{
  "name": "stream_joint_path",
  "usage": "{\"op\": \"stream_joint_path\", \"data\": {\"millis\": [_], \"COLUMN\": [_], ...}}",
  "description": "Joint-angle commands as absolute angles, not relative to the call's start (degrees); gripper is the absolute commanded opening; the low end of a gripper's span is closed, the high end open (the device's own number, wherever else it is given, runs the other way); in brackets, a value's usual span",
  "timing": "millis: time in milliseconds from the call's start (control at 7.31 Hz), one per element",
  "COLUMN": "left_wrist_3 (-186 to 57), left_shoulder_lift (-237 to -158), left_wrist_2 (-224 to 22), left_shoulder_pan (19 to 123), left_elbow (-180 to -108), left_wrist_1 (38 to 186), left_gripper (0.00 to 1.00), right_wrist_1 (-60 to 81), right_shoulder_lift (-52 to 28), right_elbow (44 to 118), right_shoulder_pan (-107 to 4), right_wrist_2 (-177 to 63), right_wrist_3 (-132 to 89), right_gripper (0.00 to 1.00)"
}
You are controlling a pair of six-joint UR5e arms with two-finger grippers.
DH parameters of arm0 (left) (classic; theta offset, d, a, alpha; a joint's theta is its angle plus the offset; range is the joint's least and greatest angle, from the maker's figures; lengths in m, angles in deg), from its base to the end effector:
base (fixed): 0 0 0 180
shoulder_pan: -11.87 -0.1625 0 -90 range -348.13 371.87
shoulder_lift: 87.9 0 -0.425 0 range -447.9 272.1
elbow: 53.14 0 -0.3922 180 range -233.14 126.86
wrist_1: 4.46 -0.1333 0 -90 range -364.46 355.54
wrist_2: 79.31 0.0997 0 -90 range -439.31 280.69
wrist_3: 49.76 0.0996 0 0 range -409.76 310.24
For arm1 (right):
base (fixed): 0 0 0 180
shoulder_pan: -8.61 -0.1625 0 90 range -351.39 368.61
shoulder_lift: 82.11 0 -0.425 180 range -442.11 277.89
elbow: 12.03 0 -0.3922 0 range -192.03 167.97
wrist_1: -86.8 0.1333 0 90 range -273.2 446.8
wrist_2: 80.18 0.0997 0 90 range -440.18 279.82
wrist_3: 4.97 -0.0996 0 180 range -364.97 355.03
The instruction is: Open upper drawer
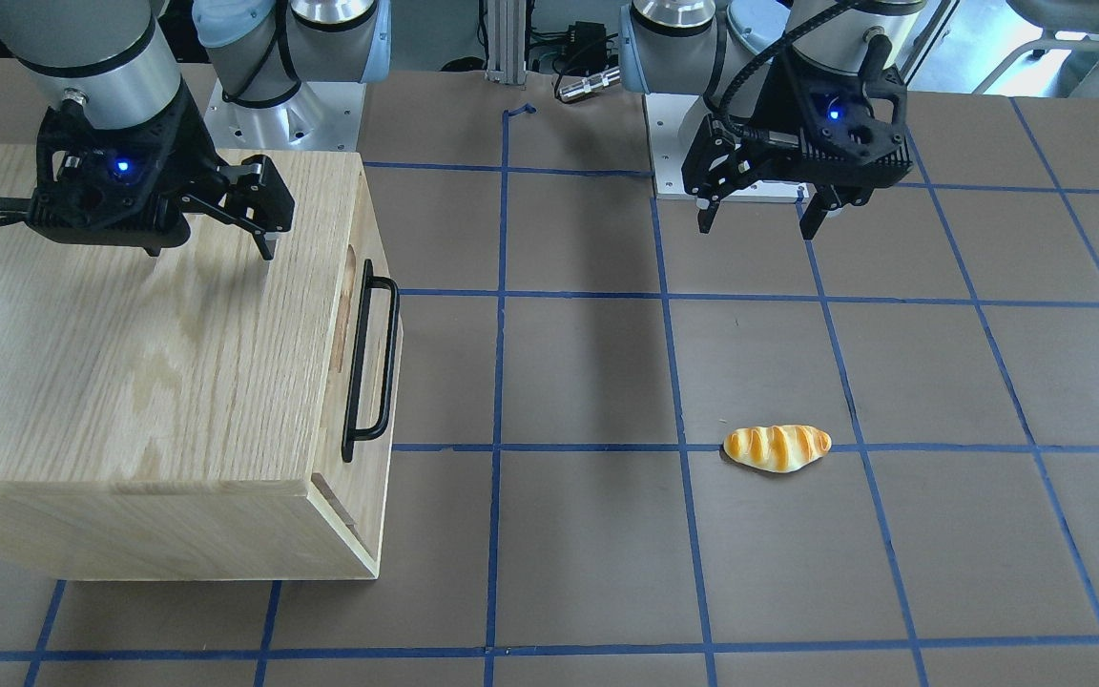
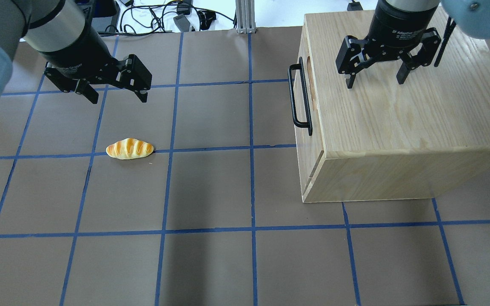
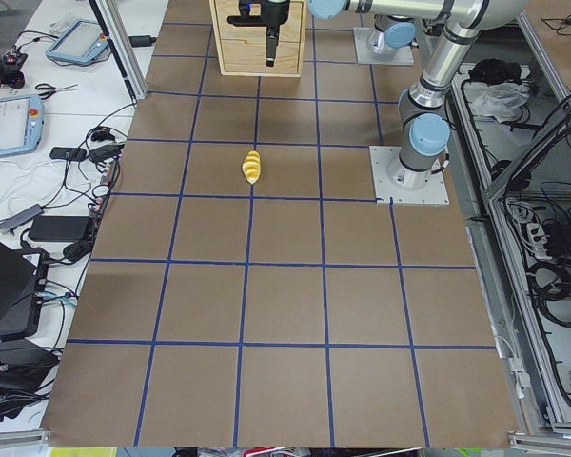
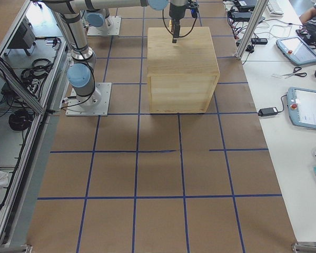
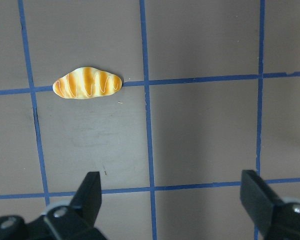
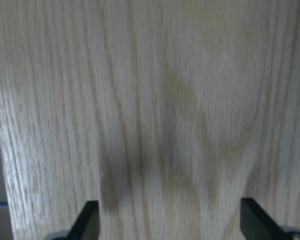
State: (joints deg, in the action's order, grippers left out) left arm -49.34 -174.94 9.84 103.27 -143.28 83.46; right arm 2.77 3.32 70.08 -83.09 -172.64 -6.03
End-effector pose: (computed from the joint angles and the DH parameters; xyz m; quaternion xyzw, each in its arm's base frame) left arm -0.1464 -0.4742 0.5155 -0.0162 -0.9989 0.0427 0.0078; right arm 0.1444 -0.5163 0.5049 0.0061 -0.9995 -0.0226 0.0220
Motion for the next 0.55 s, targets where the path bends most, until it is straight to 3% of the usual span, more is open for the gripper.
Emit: {"op": "stream_joint_path", "data": {"millis": [0,411], "left_wrist_3": [-50.11,-58.53], "left_shoulder_lift": [-176.48,-182.88], "left_wrist_2": [9.90,4.92], "left_shoulder_pan": [103.01,103.97], "left_elbow": [-141.92,-141.21], "left_wrist_1": [83.26,78.54], "left_gripper": [1.00,1.00], "right_wrist_1": [2.77,2.77], "right_shoulder_lift": [3.32,3.32], "right_elbow": [70.06,70.06], "right_shoulder_pan": [-83.15,-83.06], "right_wrist_2": [-172.64,-172.64], "right_wrist_3": [-6.02,-6.11], "right_gripper": [1.00,1.00]}}
